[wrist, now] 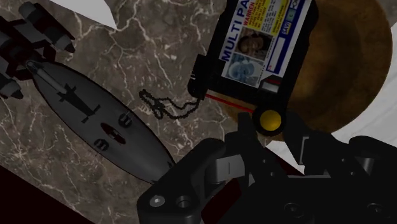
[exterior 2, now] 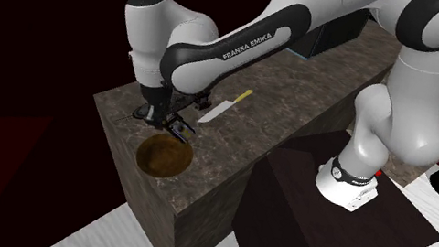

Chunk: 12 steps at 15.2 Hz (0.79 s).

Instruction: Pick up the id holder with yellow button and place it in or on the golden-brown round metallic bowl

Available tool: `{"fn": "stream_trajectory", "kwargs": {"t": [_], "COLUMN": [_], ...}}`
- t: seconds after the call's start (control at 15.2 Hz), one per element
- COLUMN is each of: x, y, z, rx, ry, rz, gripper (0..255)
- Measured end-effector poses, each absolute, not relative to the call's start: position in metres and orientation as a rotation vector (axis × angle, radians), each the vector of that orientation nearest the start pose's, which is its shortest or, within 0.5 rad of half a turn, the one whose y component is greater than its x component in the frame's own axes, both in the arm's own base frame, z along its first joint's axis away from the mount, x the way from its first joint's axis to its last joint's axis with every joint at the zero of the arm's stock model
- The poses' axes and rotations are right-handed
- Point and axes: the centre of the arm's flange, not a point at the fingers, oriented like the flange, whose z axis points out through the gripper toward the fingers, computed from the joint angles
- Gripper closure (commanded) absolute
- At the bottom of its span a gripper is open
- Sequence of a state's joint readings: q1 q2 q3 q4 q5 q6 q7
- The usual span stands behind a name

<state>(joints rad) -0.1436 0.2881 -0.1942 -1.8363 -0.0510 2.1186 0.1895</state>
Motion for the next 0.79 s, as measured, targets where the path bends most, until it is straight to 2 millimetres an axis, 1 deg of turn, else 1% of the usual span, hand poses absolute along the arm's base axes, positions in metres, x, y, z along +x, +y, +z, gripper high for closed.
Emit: {"fn": "stream_trajectory", "kwargs": {"t": [0.2, 0.26, 0.33, 0.46, 0.79], "x": [0.622, 0.630, 0.634, 0.638, 0.638], "y": [-0.178, -0.171, -0.168, -0.165, -0.166], "z": [0.376, 0.378, 0.376, 0.371, 0.343], "rx": [-3.141, -3.141, -3.141, -3.141, -3.141], "ry": [0.790, 0.790, 0.790, 0.791, 0.791], "rz": [0.014, 0.014, 0.014, 0.014, 0.015], "gripper": [255, 255, 255, 255, 255]}}
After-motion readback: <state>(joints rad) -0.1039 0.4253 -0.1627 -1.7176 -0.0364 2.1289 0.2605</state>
